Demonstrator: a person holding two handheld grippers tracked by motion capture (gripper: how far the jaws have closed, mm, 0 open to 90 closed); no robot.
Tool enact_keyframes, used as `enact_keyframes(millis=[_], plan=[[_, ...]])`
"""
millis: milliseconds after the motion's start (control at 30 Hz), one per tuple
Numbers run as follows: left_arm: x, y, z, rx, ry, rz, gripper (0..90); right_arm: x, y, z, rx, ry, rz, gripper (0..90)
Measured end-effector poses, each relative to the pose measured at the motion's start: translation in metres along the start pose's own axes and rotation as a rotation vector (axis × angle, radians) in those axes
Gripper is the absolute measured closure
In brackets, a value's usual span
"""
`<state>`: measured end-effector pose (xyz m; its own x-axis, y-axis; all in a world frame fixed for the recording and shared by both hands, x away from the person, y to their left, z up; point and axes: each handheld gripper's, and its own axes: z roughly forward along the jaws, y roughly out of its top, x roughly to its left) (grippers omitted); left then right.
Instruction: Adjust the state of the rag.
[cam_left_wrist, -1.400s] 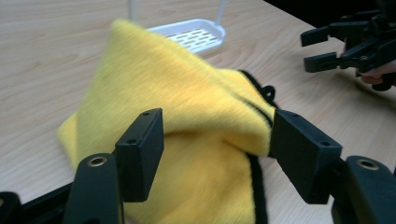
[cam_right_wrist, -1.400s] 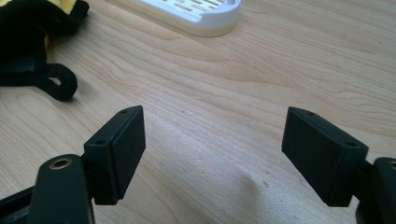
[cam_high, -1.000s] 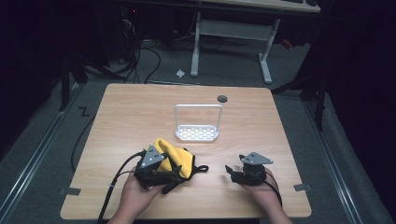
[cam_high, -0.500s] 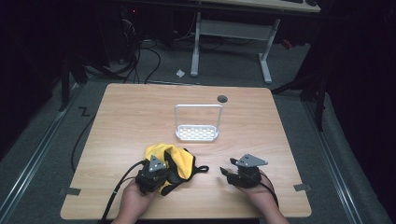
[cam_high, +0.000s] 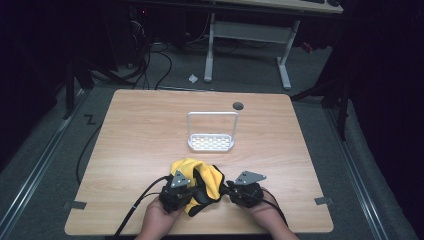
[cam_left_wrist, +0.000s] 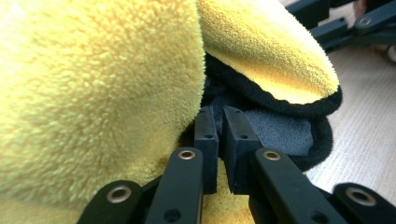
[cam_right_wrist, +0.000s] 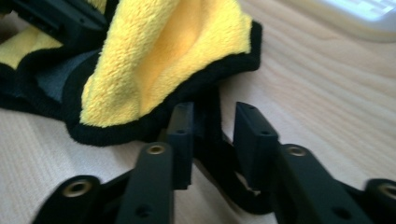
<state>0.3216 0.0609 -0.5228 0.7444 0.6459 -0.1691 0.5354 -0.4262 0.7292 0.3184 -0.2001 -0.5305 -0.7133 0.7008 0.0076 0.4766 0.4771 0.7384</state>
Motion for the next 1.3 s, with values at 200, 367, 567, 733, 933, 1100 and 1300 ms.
enact_keyframes(millis=[200,367,567,733,933,1100,1300], plan=[[0.002,0.0,-0.005,-0.01,0.004,0.009,86.4,0.002,0.0,0.0,0.014,0.014,-0.008,84.7],[0.007,0.0,-0.02,-0.015,0.015,0.017,86.5,0.001,-0.001,-0.004,0.015,-0.003,-0.011,85.5],[0.016,-0.007,-0.036,-0.038,0.028,-0.005,86.4,-0.008,-0.003,-0.007,0.013,-0.037,-0.001,85.4],[0.033,-0.017,-0.045,-0.066,0.028,-0.071,86.3,-0.021,-0.008,-0.013,0.018,-0.086,0.029,85.3],[0.047,-0.024,-0.049,-0.061,0.039,-0.115,86.2,-0.041,-0.015,-0.023,0.02,-0.146,0.074,85.1],[0.048,-0.029,-0.047,-0.021,0.009,-0.123,86.2,-0.057,-0.021,-0.03,0.028,-0.203,0.086,84.4],[0.032,-0.035,-0.043,0.011,-0.022,-0.092,85.8,-0.067,-0.021,-0.03,0.036,-0.235,0.11,83.3]])
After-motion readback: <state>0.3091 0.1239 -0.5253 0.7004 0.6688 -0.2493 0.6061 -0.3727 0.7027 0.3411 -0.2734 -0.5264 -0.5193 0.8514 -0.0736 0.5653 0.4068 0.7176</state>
